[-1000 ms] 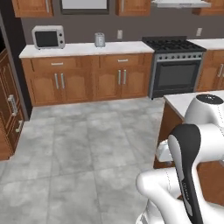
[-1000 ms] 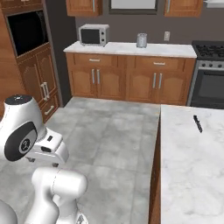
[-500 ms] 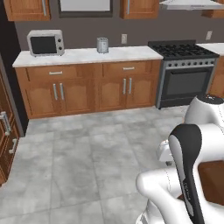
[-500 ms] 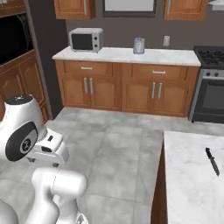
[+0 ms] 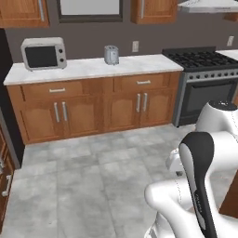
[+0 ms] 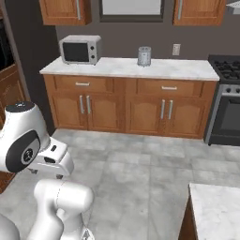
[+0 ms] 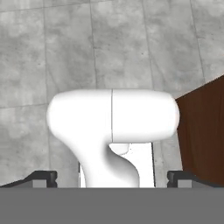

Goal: Retrieve the butter from the fridge and place it on a plate on the dining table. Then retrieve the butter knife by the fridge and place it near the plate.

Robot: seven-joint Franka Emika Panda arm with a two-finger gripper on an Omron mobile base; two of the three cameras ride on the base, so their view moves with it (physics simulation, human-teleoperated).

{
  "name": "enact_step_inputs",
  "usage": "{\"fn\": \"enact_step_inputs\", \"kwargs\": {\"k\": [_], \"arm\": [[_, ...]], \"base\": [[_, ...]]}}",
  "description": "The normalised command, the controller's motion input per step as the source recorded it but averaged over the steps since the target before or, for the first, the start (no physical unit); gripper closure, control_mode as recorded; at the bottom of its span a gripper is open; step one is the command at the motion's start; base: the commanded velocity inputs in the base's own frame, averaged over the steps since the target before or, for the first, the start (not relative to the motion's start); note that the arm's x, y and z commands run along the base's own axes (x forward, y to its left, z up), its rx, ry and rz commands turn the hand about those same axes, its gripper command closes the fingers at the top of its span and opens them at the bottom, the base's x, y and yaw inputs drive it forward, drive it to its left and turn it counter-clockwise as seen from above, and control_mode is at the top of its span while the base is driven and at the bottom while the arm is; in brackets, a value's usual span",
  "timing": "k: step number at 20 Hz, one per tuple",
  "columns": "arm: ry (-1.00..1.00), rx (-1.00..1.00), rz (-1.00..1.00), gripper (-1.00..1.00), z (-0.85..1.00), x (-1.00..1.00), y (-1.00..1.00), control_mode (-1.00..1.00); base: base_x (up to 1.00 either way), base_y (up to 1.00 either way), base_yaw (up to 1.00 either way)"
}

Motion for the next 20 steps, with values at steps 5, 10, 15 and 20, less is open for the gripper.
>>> {"fn": "enact_step_inputs", "kwargs": {"k": [5, 10, 15, 20], "arm": [[0.00, 0.00, 0.00, -1.00, 0.00, 0.00, 0.00, 1.00], [0.00, 0.00, 0.00, -1.00, 0.00, 0.00, 0.00, 1.00], [0.00, 0.00, 0.00, -1.00, 0.00, 0.00, 0.00, 1.00], [0.00, 0.00, 0.00, -1.00, 0.00, 0.00, 0.00, 1.00]], "base": [[1.00, 0.43, -0.19], [1.00, 0.22, -0.26], [1.00, 0.01, -0.39], [0.98, 0.28, -0.61]]}}
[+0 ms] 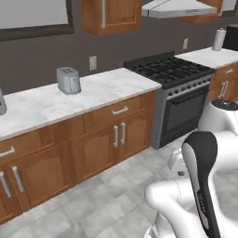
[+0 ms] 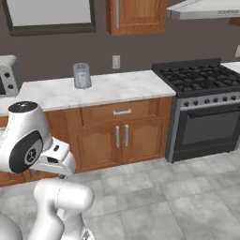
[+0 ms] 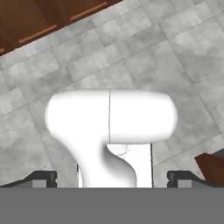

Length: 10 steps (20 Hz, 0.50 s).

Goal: Retrieve the butter from the fridge and place it on a plate on the dining table. Then retrieve the butter knife by the fridge and place it near the plate.

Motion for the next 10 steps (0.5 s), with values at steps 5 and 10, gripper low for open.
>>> {"fn": "enact_step_inputs", "kwargs": {"k": [5, 10], "arm": [[0.00, 0.00, 0.00, -1.00, 0.00, 0.00, 0.00, 1.00], [0.00, 0.00, 0.00, -1.00, 0.00, 0.00, 0.00, 1.00]], "base": [[0.77, 0.23, -0.80], [0.40, 0.02, -0.96]]}}
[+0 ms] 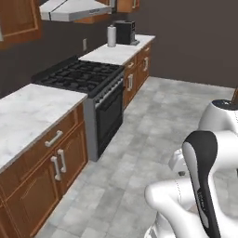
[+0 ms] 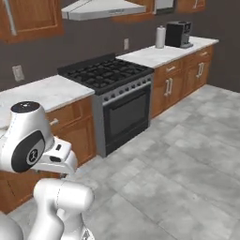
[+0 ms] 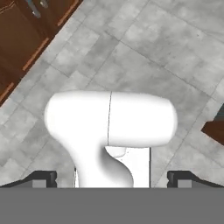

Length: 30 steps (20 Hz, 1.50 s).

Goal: Retrieve the butter from the fridge and place it on a plate on the dining table. Then retrieve the butter knife by the fridge and place it near the plate.

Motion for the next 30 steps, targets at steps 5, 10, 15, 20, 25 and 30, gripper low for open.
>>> {"fn": "enact_step_inputs", "kwargs": {"k": [5, 10, 15, 20, 25, 30], "arm": [[0.00, 0.00, 0.00, -1.00, 0.00, 0.00, 0.00, 1.00], [0.00, 0.00, 0.00, -1.00, 0.00, 0.00, 0.00, 1.00], [0.00, 0.00, 0.00, -1.00, 0.00, 0.00, 0.00, 1.00], [0.00, 0.00, 0.00, -1.00, 0.00, 0.00, 0.00, 1.00], [0.00, 0.00, 0.00, -1.00, 0.00, 0.00, 0.00, 1.00], [0.00, 0.00, 0.00, -1.00, 0.00, 0.00, 0.00, 1.00]], "base": [[0.27, 0.00, -0.99], [0.23, 0.00, -0.99], [0.35, 0.04, -0.96], [0.60, 0.21, -0.88], [0.56, 0.36, -0.83], [0.05, 0.91, -0.58]]}}
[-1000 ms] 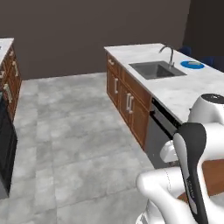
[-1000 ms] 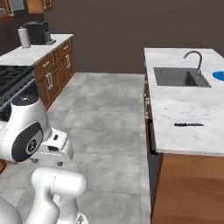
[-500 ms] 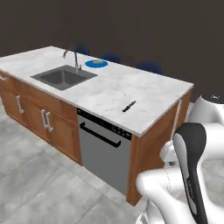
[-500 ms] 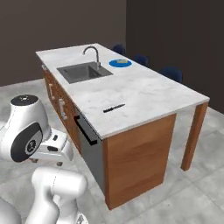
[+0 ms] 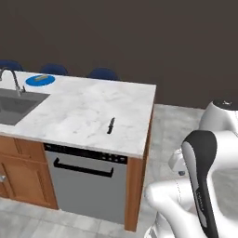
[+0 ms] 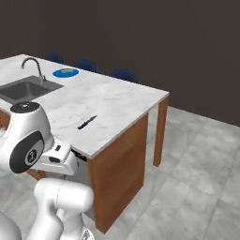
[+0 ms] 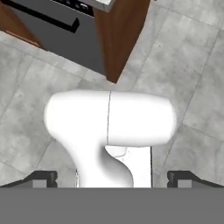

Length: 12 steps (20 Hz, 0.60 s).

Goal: Retrieve the butter from the fridge and place it on a plate on the dining table. Then retrieve the butter knife by the fridge and place it near the plate.

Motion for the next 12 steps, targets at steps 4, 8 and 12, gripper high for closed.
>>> {"fn": "enact_step_inputs", "kwargs": {"k": [4, 8, 12], "arm": [[0.00, 0.00, 0.00, -1.00, 0.00, 0.00, 0.00, 1.00], [0.00, 0.00, 0.00, -1.00, 0.00, 0.00, 0.00, 1.00], [0.00, 0.00, 0.00, -1.00, 0.00, 0.00, 0.00, 1.00]], "base": [[0.00, 1.00, -0.46], [0.00, 0.95, -0.48], [0.00, 0.76, -0.52]]}}
